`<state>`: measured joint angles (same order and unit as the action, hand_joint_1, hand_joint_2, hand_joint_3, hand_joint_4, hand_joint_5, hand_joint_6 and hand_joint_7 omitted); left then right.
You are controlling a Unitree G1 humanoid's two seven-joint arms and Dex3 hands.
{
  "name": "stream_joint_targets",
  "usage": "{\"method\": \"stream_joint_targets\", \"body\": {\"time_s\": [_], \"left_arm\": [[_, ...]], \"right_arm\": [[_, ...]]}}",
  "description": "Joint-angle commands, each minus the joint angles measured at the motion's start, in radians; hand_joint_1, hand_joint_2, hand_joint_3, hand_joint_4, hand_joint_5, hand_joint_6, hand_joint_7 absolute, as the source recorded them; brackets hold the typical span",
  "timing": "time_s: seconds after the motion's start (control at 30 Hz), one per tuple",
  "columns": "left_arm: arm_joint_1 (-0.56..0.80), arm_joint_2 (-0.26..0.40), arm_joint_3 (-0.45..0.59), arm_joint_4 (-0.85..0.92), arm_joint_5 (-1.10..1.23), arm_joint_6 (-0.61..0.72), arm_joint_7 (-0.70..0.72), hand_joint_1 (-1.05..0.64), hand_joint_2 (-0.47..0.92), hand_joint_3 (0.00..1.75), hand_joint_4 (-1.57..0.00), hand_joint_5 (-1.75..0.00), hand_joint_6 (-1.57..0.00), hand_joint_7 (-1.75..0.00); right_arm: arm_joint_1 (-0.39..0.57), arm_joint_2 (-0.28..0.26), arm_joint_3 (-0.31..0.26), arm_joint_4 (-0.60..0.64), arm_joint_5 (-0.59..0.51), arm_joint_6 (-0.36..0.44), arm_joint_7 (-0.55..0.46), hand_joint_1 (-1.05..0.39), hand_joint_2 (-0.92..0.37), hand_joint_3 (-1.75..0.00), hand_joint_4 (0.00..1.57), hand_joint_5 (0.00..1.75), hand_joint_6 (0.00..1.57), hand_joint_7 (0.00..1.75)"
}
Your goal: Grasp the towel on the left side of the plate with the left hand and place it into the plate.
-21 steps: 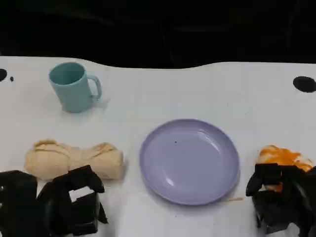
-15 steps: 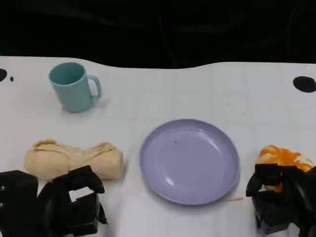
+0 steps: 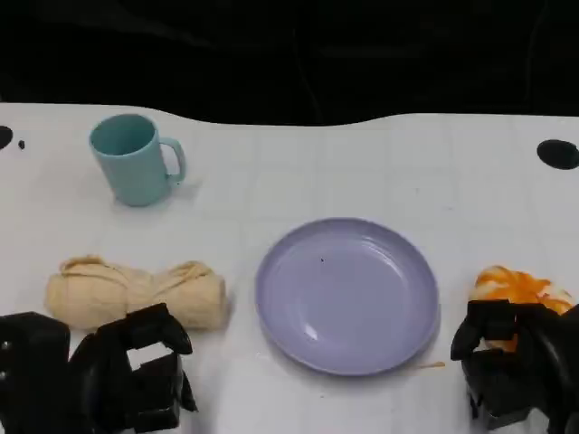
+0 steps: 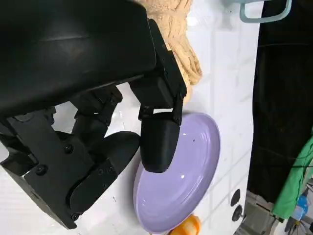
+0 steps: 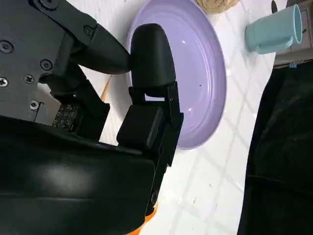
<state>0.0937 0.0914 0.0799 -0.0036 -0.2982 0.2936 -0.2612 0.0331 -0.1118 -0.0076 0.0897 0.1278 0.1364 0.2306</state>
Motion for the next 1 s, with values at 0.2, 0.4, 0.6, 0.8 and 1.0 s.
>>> {"method": "stream_joint_targets", "body": {"time_s": [0.2,0.4,0.6,0.8,1.0], "left_arm": [[-0.002,0.008,0.009,0.008,0.005,-0.013,-0.004,-0.4,0.12,1.71,-0.97,-1.71,-0.99,-1.47],[0.004,-0.008,0.02,0.017,-0.001,-0.055,-0.005,-0.39,0.1,1.72,-0.98,-1.62,-0.98,-1.39],[0.013,-0.029,0.025,0.06,0.022,-0.215,-0.01,-0.52,0.23,1.39,-0.81,-1.46,-0.7,-1.15],[0.008,-0.011,-0.008,0.161,0.201,-0.481,0.048,-0.62,0.63,0.75,-0.43,-1.4,-0.23,-1.13],[0.032,0.03,-0.024,0.143,0.396,-0.592,0.158,-0.76,0.88,0.26,-0.05,-1.43,-0.01,-1.04]], "right_arm": [[-0.009,-0.005,-0.01,0.006,-0.002,-0.006,-0.003,-0.86,0.09,-1.75,1.48,1.31,1.49,1.03],[-0.006,-0.004,-0.01,0.004,-0.002,-0.008,-0.005,-0.87,0.09,-1.75,1.48,1.31,1.5,1.03],[-0.006,-0.002,-0.01,0.001,0.005,-0.004,0.002,-0.87,0.09,-1.75,1.48,1.31,1.5,1.02],[-0.003,0.001,-0.009,0.0,0.004,-0.003,-0.001,-0.89,0.1,-1.75,1.48,1.3,1.5,1.02],[0.018,0.008,0.004,-0.029,-0.005,0.0,-0.008,-0.9,0.1,-1.75,1.48,1.3,1.5,1.02]]}}
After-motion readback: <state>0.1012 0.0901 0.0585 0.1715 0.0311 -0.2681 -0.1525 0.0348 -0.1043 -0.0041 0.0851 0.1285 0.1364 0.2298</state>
